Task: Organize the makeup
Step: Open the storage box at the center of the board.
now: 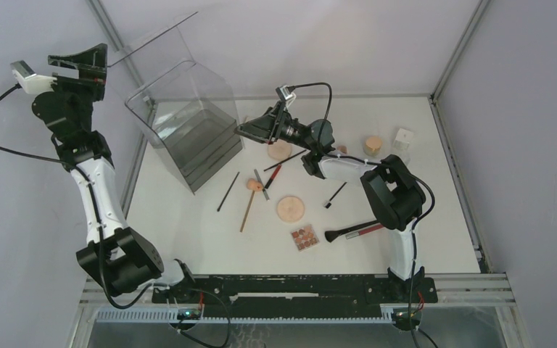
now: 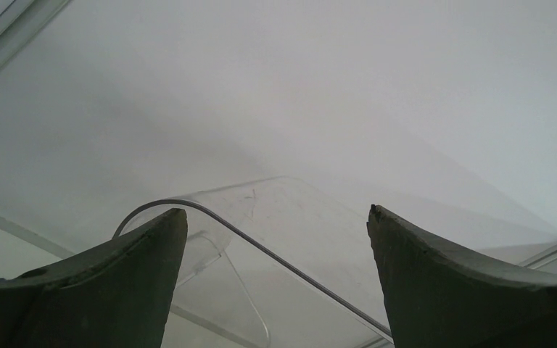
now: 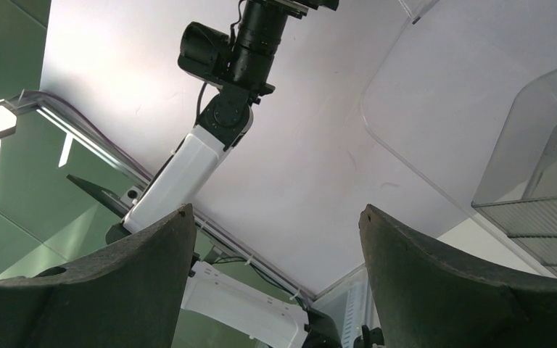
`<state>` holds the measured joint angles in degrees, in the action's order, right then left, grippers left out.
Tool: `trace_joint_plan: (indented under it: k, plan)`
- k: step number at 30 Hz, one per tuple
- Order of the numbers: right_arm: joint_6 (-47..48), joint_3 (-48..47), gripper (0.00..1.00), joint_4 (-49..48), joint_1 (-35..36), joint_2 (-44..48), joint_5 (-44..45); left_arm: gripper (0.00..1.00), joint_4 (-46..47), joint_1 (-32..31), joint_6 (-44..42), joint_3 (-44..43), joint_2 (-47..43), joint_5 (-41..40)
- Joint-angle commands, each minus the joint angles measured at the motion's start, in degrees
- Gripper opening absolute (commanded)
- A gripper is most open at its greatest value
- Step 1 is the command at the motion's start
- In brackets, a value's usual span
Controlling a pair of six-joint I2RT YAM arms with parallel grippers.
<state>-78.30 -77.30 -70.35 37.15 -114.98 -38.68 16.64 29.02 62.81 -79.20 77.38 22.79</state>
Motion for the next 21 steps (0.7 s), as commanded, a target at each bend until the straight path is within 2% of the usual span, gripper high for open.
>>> trace_joint_plan:
  k: [1,11,21]
  plan:
    - [0.8,-1.9,0.89,-1.1,-0.3,0.1,-0.6,0.98,7.1,0.6,4.6,-2.6,-0.1,-4.1]
    - [0.6,-3.0,0.89,-0.6,-0.1,-0.7,-0.8,0.97,7.5,0.6,7.5,-5.7,0.7,-7.1]
    - [1.5,-3.3,0.89,0.2,-0.1,0.1,-1.1,0.98,4.2,0.6,7.5,-13.1,1.6,-8.5]
